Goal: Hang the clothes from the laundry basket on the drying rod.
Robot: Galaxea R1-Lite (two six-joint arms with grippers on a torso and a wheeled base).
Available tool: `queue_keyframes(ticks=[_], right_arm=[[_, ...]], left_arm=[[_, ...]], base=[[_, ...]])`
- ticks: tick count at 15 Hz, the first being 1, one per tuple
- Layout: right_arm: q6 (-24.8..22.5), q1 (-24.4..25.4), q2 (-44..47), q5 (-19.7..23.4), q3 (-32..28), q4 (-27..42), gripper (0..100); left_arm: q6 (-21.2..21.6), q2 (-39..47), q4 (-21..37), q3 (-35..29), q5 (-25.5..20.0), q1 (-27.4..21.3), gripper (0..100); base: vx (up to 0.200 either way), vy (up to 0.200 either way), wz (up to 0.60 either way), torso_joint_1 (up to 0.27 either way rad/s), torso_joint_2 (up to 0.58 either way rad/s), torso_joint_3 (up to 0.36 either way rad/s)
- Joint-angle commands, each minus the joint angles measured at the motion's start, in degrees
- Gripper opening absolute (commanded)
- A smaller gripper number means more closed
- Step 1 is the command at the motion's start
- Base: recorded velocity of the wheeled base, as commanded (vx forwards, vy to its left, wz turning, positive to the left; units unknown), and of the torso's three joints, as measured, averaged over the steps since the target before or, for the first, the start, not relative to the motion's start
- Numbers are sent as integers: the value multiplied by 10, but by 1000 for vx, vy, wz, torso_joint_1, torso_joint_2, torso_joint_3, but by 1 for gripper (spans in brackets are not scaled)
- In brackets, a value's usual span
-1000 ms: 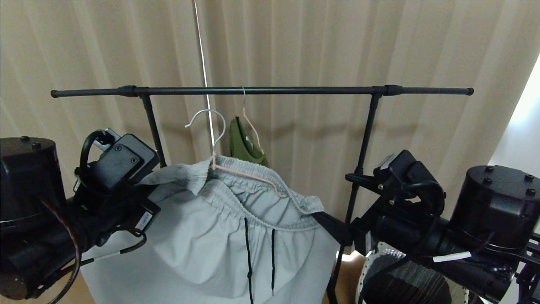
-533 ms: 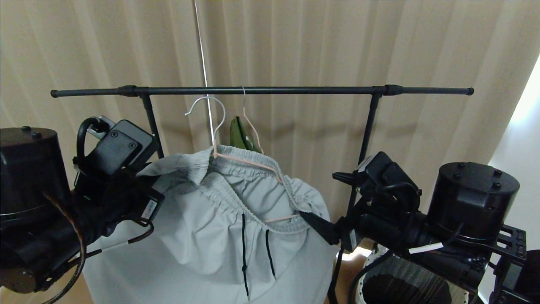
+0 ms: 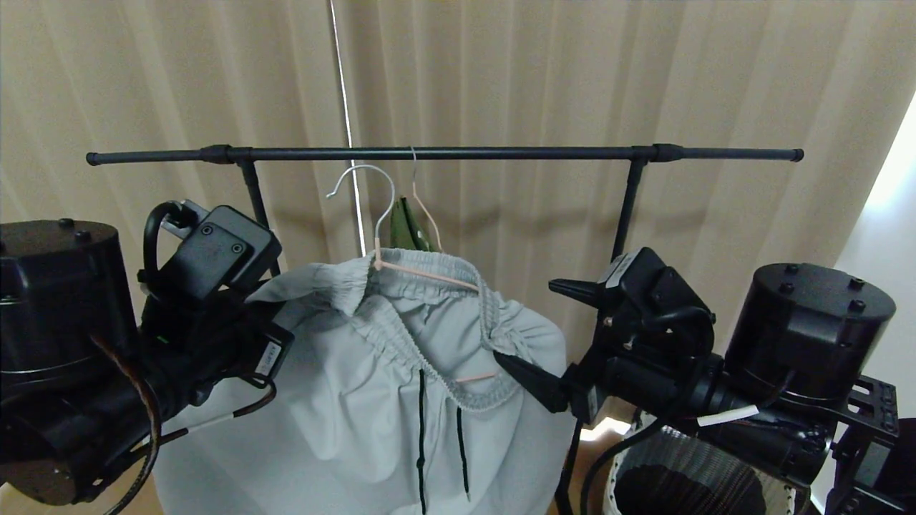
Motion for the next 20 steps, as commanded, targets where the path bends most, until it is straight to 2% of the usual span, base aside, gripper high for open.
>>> queue_keyframes(ticks=[1, 2, 7, 11, 13, 16, 20], right_arm=[[-3, 18, 6, 0, 8, -3, 100], [-3, 34, 6, -1, 22, -5, 100], [-3, 50, 3, -2, 39, -6, 100], [-24, 3, 17, -6, -3, -15, 100], [-34, -22, 27, -5, -17, -13, 100], [-40, -22, 41, -6, -29, -13, 100], [-59, -33, 51, -6, -70, 16, 100]], left_arm=[[0, 9, 0, -7, 15, 2, 0], [-2, 11, -1, -13, 38, 3, 0], [-20, 9, -1, -11, 40, -1, 0], [-21, 4, -23, 27, 36, -55, 0], [-10, 5, -59, 41, 35, -88, 0], [30, 5, -74, 49, 34, -106, 0], [65, 8, -127, 61, -13, -108, 0]], base=[[0, 0, 0, 0, 0, 0], [0, 0, 0, 0, 0, 0], [0, 0, 0, 0, 0, 0], [0, 0, 0, 0, 0, 0], [0, 0, 0, 0, 0, 0], [0, 0, 0, 0, 0, 0], [0, 0, 0, 0, 0, 0]])
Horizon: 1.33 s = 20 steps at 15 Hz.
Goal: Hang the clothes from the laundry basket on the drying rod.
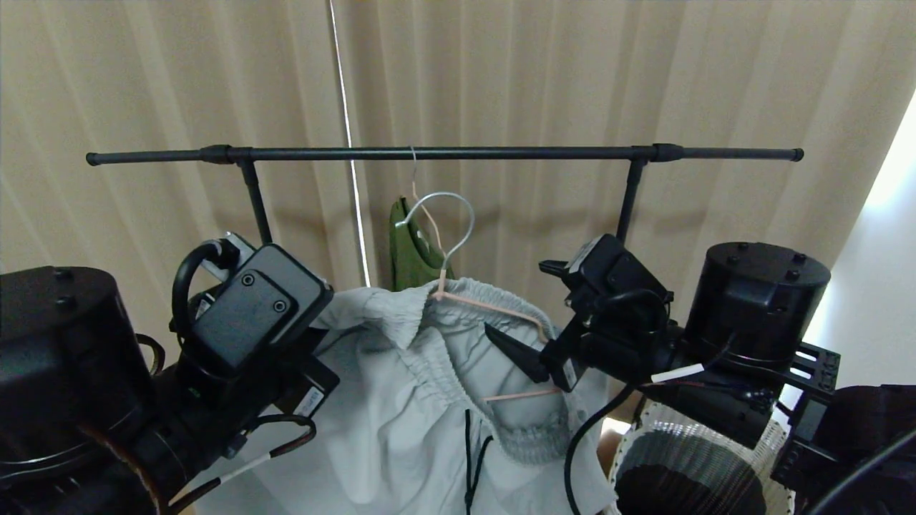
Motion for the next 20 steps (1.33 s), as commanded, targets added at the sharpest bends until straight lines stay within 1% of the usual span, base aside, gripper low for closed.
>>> queue_keyframes(ticks=[1, 4, 7, 8, 9, 13, 16, 18, 20], right_arm=[[-1, -2, 5, 0, -17, 5, 100], [-1, -2, 5, 1, -18, 9, 100], [-1, -2, 5, 1, -15, 8, 100], [-1, -2, 6, 1, -15, 6, 100], [-1, -2, 5, 1, -15, 4, 0], [0, -2, 3, 1, -12, 2, 0], [1, -1, -3, 1, 2, -1, 0], [0, -1, -3, 0, 16, -30, 0], [-1, -1, -3, 0, 19, -40, 0]], left_arm=[[2, -1, -9, 9, -3, 0, 0], [2, -2, -19, 11, -4, -1, 0], [2, -6, -35, 13, -24, -1, 0], [2, -9, -36, 13, -24, -1, 0], [2, -13, -36, 15, -24, -1, 0], [2, -13, -36, 19, -24, -1, 0], [1, -14, -36, 29, -25, -1, 0], [-1, -16, -37, 39, -25, -1, 0], [-4, -23, -36, 44, -55, 1, 0]], base=[[0, 0, 0, 0, 0, 0], [0, 0, 0, 0, 0, 0], [0, 0, 0, 0, 0, 0], [0, 0, 0, 0, 0, 0], [0, 0, 0, 0, 0, 0], [0, 0, 0, 0, 0, 0], [0, 0, 0, 0, 0, 0], [0, 0, 0, 0, 0, 0], [0, 0, 0, 0, 0, 0]])
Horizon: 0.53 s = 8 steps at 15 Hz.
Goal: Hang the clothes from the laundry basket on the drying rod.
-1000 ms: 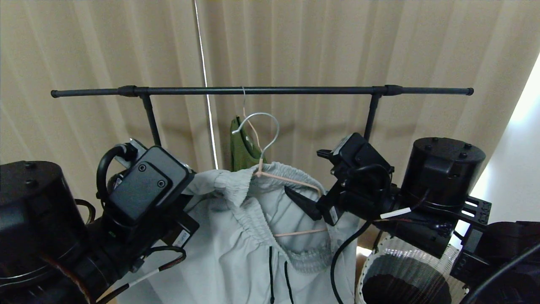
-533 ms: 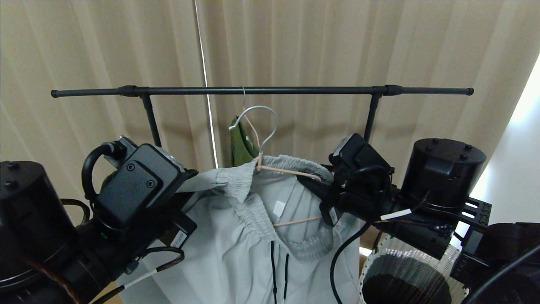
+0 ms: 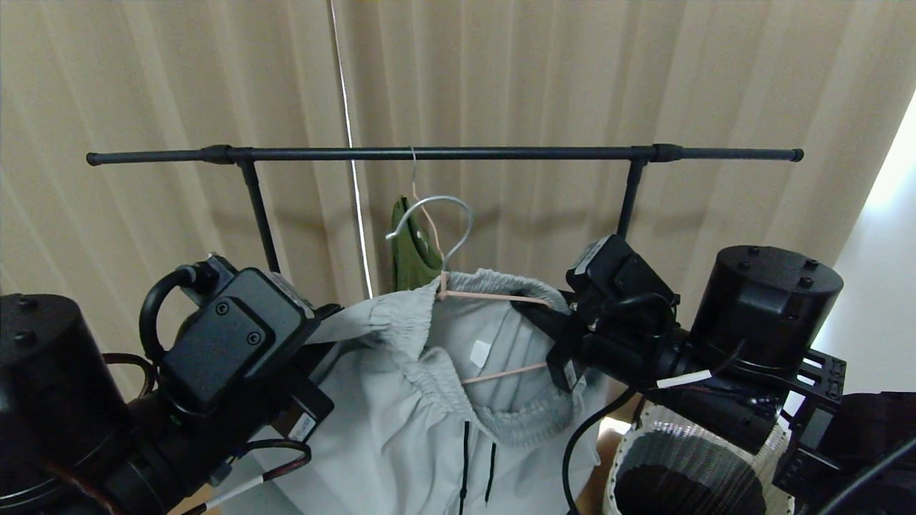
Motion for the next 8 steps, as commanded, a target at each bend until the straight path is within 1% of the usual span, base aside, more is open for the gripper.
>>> queue_keyframes(ticks=[1, 5, 7, 8], right_arm=[[0, 0, -2, 2, 2, -2, 0], [0, -11, -22, 2, 2, 0, 0], [0, -39, -44, 2, 11, 4, 0], [0, -52, -52, 2, 16, 5, 0]], left_arm=[[1, -8, 1, 4, -5, 0, 100], [0, -15, 0, 14, -5, 0, 100], [-1, -36, 1, 25, -15, 0, 100], [-3, -45, 1, 29, -30, 2, 100]], base=[[0, 0, 0, 0, 0, 0], [0, 0, 0, 0, 0, 0], [0, 0, 0, 0, 0, 0], [0, 0, 0, 0, 0, 0]])
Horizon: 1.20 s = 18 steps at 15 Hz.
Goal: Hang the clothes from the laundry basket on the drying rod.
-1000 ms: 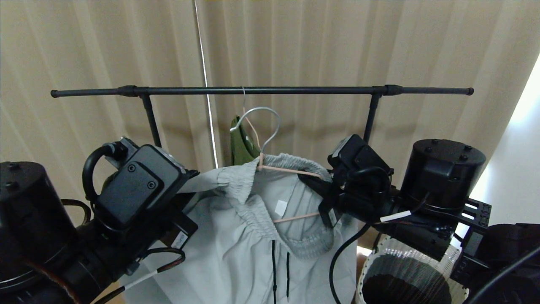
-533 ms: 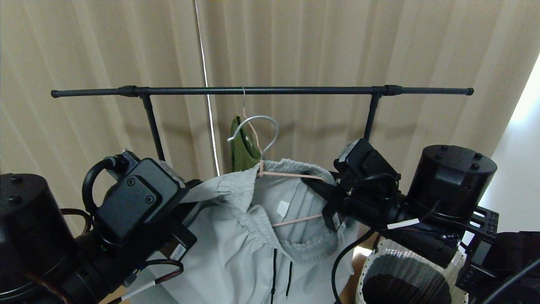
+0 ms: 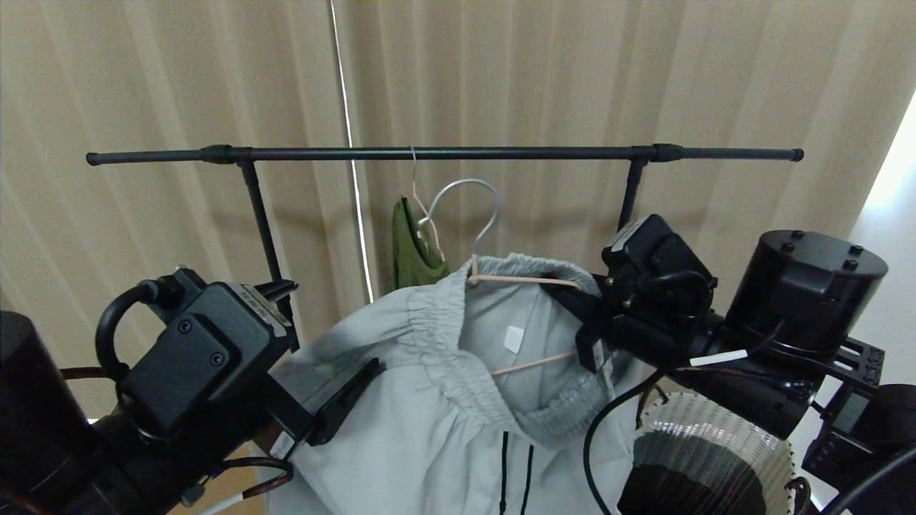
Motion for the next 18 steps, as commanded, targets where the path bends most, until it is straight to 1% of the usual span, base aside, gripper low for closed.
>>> queue_keyframes(ticks=[1, 3, 4, 5, 7, 8, 10, 12, 13, 15, 18], right_arm=[[0, -30, -31, 1, 19, 2, 0], [1, -48, -51, 1, 44, 1, 0], [1, -57, -58, 2, 45, 0, 0], [2, -64, -62, 2, 46, 0, 0], [2, -68, -81, 1, 55, 1, 0], [2, -68, -96, 3, 62, 1, 0], [3, -67, -110, 7, 62, 1, 0], [3, -67, -111, 9, 62, -2, 0], [4, -64, -113, 10, 62, -4, 0], [4, -60, -125, 25, 64, -3, 0], [3, -60, -129, 28, 63, -2, 0]], left_arm=[[-5, -37, 0, 10, -18, 4, 100], [-23, -65, 3, 18, -32, 15, 100], [-29, -69, 4, 29, -37, 15, 100], [-29, -68, 4, 45, -37, 16, 100], [-32, -63, 4, 90, -38, 35, 100], [-44, -63, 4, 116, -39, 38, 100], [-58, -61, 4, 136, -38, 37, 100], [-62, -46, 3, 138, -38, 38, 100], [-84, -20, 0, 130, -38, 39, 100], [-105, -4, 0, 120, -37, 44, 100], [-104, 18, 0, 101, -37, 67, 100]], base=[[0, 0, 0, 0, 0, 0], [0, 0, 0, 0, 0, 0], [0, 0, 0, 0, 0, 0], [0, 0, 0, 0, 0, 0], [0, 0, 0, 0, 0, 0], [0, 0, 0, 0, 0, 0], [0, 0, 0, 0, 0, 0], [0, 0, 0, 0, 0, 0], [0, 0, 0, 0, 0, 0], [0, 0, 0, 0, 0, 0], [0, 0, 0, 0, 0, 0]])
